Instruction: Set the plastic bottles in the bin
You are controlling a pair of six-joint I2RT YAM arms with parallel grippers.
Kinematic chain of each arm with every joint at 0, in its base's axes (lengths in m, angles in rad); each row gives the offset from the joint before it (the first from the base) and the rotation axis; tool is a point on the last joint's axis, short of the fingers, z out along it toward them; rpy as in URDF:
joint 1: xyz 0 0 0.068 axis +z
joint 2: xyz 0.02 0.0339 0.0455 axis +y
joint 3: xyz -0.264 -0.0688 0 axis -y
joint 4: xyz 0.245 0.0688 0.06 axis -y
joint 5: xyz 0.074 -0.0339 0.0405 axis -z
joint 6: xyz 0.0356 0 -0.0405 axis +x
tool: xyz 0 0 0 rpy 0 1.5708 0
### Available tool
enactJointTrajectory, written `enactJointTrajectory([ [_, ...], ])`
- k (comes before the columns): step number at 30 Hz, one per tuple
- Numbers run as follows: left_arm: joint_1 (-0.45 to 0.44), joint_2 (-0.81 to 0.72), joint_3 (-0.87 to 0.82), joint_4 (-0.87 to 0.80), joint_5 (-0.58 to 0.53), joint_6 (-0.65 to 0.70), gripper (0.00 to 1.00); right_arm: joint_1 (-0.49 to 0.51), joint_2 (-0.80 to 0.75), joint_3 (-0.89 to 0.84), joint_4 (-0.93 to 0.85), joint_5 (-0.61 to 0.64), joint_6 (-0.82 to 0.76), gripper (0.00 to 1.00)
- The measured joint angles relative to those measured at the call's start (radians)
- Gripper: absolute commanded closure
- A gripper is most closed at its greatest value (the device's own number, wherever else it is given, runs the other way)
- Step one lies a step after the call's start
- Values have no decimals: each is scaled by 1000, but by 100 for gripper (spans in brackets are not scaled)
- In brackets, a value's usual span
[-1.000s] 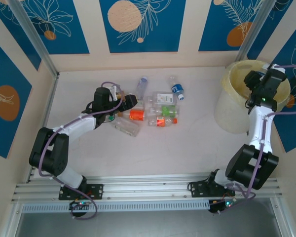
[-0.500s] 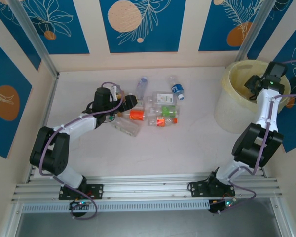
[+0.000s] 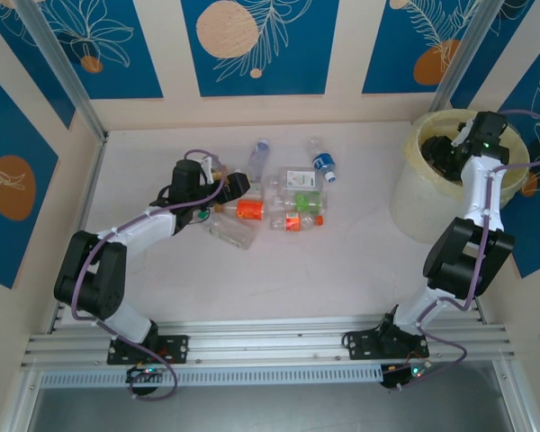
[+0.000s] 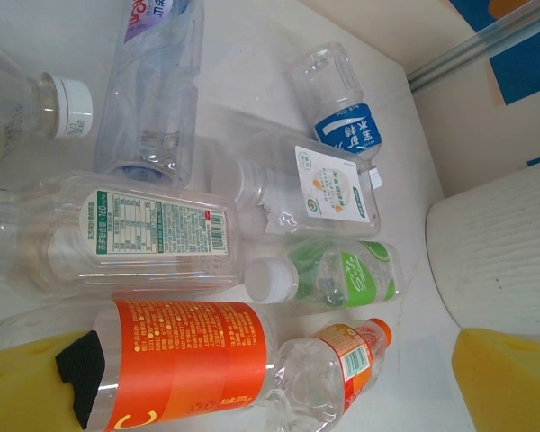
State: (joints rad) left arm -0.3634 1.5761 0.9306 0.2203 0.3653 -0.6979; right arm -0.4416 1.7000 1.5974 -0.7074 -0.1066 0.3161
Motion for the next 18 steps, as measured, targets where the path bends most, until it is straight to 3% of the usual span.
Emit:
enactJointTrajectory([
  [5, 0, 4, 0, 0, 0, 0, 0, 10, 0, 0, 0, -56, 3, 33],
  [18, 0, 6, 0, -3, -11, 0, 0, 43, -95, -47, 27, 85, 17, 18],
])
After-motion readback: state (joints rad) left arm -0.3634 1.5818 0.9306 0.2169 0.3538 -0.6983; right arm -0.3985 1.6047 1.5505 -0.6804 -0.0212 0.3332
